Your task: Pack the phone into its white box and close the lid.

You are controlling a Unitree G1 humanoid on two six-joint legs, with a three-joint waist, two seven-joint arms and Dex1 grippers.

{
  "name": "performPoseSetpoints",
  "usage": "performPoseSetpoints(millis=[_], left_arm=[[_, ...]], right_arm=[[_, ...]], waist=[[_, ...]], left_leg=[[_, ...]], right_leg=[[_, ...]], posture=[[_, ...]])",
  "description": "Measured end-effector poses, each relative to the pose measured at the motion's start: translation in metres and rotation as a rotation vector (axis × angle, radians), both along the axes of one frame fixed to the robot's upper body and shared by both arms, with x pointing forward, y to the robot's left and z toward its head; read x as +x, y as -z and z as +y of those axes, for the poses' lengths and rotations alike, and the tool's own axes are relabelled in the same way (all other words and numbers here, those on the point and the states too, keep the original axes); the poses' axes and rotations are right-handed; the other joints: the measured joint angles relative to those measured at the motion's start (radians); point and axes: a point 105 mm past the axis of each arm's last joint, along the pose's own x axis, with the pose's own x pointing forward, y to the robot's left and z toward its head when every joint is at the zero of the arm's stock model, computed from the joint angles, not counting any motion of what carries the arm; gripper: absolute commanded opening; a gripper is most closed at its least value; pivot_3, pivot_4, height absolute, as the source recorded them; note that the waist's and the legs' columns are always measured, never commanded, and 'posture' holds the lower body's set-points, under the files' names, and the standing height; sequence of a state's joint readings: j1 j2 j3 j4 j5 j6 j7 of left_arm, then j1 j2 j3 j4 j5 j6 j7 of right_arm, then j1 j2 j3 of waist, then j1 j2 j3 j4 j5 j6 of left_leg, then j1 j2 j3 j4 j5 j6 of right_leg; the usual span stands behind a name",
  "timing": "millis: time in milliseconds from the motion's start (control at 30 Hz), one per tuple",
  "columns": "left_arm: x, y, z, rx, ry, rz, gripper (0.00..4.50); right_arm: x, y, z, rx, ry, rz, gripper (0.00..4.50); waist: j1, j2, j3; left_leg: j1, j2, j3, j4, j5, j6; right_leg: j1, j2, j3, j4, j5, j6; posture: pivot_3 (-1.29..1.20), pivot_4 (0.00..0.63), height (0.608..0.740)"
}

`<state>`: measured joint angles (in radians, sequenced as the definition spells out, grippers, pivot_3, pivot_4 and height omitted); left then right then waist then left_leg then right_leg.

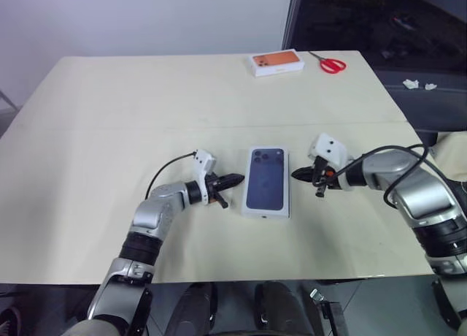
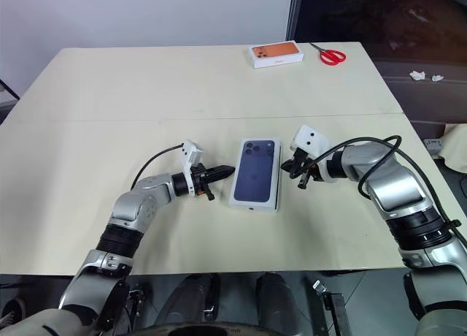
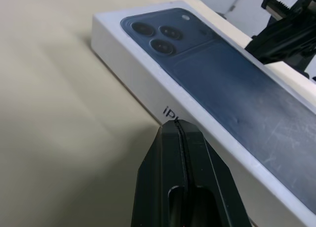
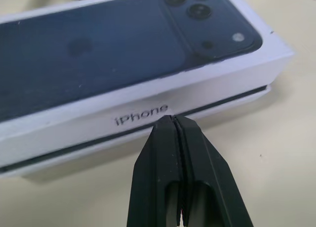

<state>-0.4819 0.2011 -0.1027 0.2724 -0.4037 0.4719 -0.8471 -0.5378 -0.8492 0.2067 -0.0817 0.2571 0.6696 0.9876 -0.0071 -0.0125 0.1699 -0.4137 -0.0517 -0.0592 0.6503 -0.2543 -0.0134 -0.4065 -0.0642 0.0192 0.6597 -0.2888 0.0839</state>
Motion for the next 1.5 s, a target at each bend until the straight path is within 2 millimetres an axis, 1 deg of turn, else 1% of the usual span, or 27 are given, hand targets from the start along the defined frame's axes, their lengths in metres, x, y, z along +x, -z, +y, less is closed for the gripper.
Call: performPoseSetpoints(millis=[200,333,467,567,733,833,900,967,1000,1033,1067,1100,1133,1200,1267,1333,1367,1433,1500], left_arm=[[0.0,-0.002,-0.004,-0.018,0.001,0.003,0.0],[0.002,-0.006,-0.008,-0.063,-0.013,0.018,0.0],[0.003,-0.02,-0.014,-0.117,-0.009,0.006,0.0],[0.003,-0.029,-0.019,-0.128,0.004,-0.023,0.0],[0.001,-0.025,-0.021,-0.116,0.011,-0.016,0.0],[0.0,-0.023,-0.019,-0.111,0.004,-0.01,0.0],[0.002,-0.023,-0.014,-0.1,-0.008,-0.014,0.0],[0.004,-0.023,-0.008,-0.093,-0.024,-0.02,0.0],[0.005,-0.025,-0.007,-0.095,-0.028,-0.024,0.0],[0.005,-0.026,-0.006,-0.095,-0.032,-0.029,0.0],[0.006,-0.027,-0.005,-0.093,-0.034,-0.032,0.0],[0.006,-0.027,-0.003,-0.086,-0.037,-0.037,0.0],[0.006,-0.028,-0.001,-0.081,-0.04,-0.042,0.0],[0.008,-0.031,0.004,-0.078,-0.052,-0.054,0.0],[0.01,-0.033,0.013,-0.071,-0.073,-0.066,0.0],[0.011,-0.035,0.018,-0.068,-0.085,-0.075,0.0],[0.01,-0.035,0.019,-0.071,-0.087,-0.076,0.0],[0.007,-0.031,0.02,-0.075,-0.09,-0.065,0.0],[0.005,-0.027,0.022,-0.074,-0.095,-0.053,0.0]], right_arm=[[-0.003,0.006,-0.001,-0.027,-0.004,0.003,0.06],[-0.002,0.006,-0.003,-0.043,-0.002,-0.003,0.06],[-0.003,0.004,-0.005,-0.069,-0.024,-0.017,0.06],[-0.003,0.008,-0.002,-0.083,-0.036,-0.015,0.06],[-0.003,0.012,-0.001,-0.105,-0.045,-0.016,0.06],[0.0,0.014,-0.008,-0.136,-0.039,-0.029,0.06],[0.006,0.007,-0.012,-0.128,-0.025,-0.039,0.06],[0.014,-0.012,-0.014,-0.082,-0.001,-0.087,0.06],[0.019,-0.025,-0.014,-0.051,0.01,-0.125,0.06],[0.024,-0.038,-0.012,-0.012,0.019,-0.164,0.06],[0.026,-0.046,-0.009,0.012,0.023,-0.189,0.06],[0.028,-0.053,-0.005,0.056,0.029,-0.211,0.06],[0.029,-0.055,-0.001,0.087,0.027,-0.217,0.06],[0.03,-0.054,0.008,0.158,0.028,-0.194,0.06],[0.024,-0.05,0.022,0.259,0.007,-0.142,0.06],[0.017,-0.04,0.032,0.308,-0.014,-0.097,0.06],[0.015,-0.034,0.033,0.315,-0.013,-0.08,0.06],[0.009,-0.013,0.031,0.321,0.009,-0.025,0.06],[0.0,0.014,0.027,0.302,0.027,0.04,0.06]], waist=[[0.0,0.0,0.0],[-0.001,0.0,0.0],[0.001,0.0,0.0],[-0.001,0.0,0.0],[-0.004,0.0,0.0],[-0.002,0.0,0.0],[-0.002,0.0,0.0],[-0.005,0.0,0.0],[-0.005,0.0,0.0],[-0.005,0.0,0.0],[-0.004,0.0,0.0],[-0.004,0.0,0.0],[-0.004,0.0,0.0],[-0.003,0.0,0.0],[-0.003,0.0,0.0],[0.0,0.0,0.0],[0.001,0.0,0.0],[0.004,-0.001,0.0],[0.007,-0.001,0.0]], left_leg=[[0.0,0.0,0.0,0.0,0.0,0.0],[0.0,0.0,0.0,0.0,0.0,0.0],[0.0,0.0,0.0,0.001,0.0,0.0],[0.0,0.0,0.0,0.001,0.0,0.0],[0.0,0.0,0.0,0.001,0.0,0.0],[0.0,0.0,0.0,0.001,0.0,0.0],[0.0,0.0,0.0,0.001,0.0,0.0],[0.0,0.0,0.0,0.001,0.0,0.0],[0.0,0.0,0.0,0.0,0.0,-0.001],[0.001,0.0,0.0,0.0,0.0,-0.001],[0.001,0.0,0.0,0.0,0.0,-0.001],[0.001,0.0,0.0,0.0,0.0,-0.001],[0.001,0.0,0.0,0.0,0.0,-0.001],[0.001,0.0,0.0,0.0,0.0,-0.001],[0.001,0.0,0.0,0.0,0.0,-0.001],[0.001,0.0,0.0,0.0,0.0,-0.001],[0.001,-0.001,0.0,0.001,0.0,-0.001],[0.001,-0.001,0.0,0.001,0.0,0.0],[0.001,-0.001,0.0,0.001,0.0,0.0]], right_leg=[[0.0,0.0,0.0,0.0,0.0,0.0],[0.0,0.0,0.0,0.0,0.0,0.0],[0.0,0.0,0.0,0.0,0.0,0.0],[0.0,0.0,0.0,0.0,0.0,0.0],[0.0,0.0,0.0,0.001,0.0,0.0],[0.0,0.0,0.0,0.001,0.0,0.0],[0.0,0.0,0.0,0.001,0.0,0.0],[-0.001,0.001,0.001,0.002,0.0,0.0],[-0.001,0.001,0.001,0.002,0.0,0.0],[0.0,0.001,0.0,0.002,0.0,0.0],[0.0,0.001,0.001,0.002,0.0,0.0],[0.0,0.001,0.001,0.002,0.0,0.0],[0.0,0.001,0.001,0.002,0.0,0.0],[0.0,0.0,0.001,0.002,0.0,0.0],[0.0,0.0,0.001,0.002,0.0,0.0],[0.0,0.0,0.001,0.002,0.0,0.0],[0.0,0.0,0.001,0.002,0.0,0.0],[0.001,-0.001,0.001,0.001,0.0,0.0],[0.001,-0.001,0.001,0.001,0.0,0.0]], posture=[[0.0,0.15,0.74],[0.0,0.15,0.74],[0.0,0.15,0.74],[0.0,0.15,0.74],[0.0,0.15,0.74],[0.0,0.15,0.74],[0.0,0.15,0.74],[0.0,0.15,0.74],[0.0,0.15,0.74],[0.0,0.15,0.74],[0.0,0.15,0.74],[0.0,0.15,0.74],[0.0,0.15,0.74],[0.0,0.15,0.74],[0.0,0.15,0.74],[0.0,0.15,0.74],[0.0,0.15,0.74],[0.0,0.15,0.74],[0.0,0.15,0.74]])
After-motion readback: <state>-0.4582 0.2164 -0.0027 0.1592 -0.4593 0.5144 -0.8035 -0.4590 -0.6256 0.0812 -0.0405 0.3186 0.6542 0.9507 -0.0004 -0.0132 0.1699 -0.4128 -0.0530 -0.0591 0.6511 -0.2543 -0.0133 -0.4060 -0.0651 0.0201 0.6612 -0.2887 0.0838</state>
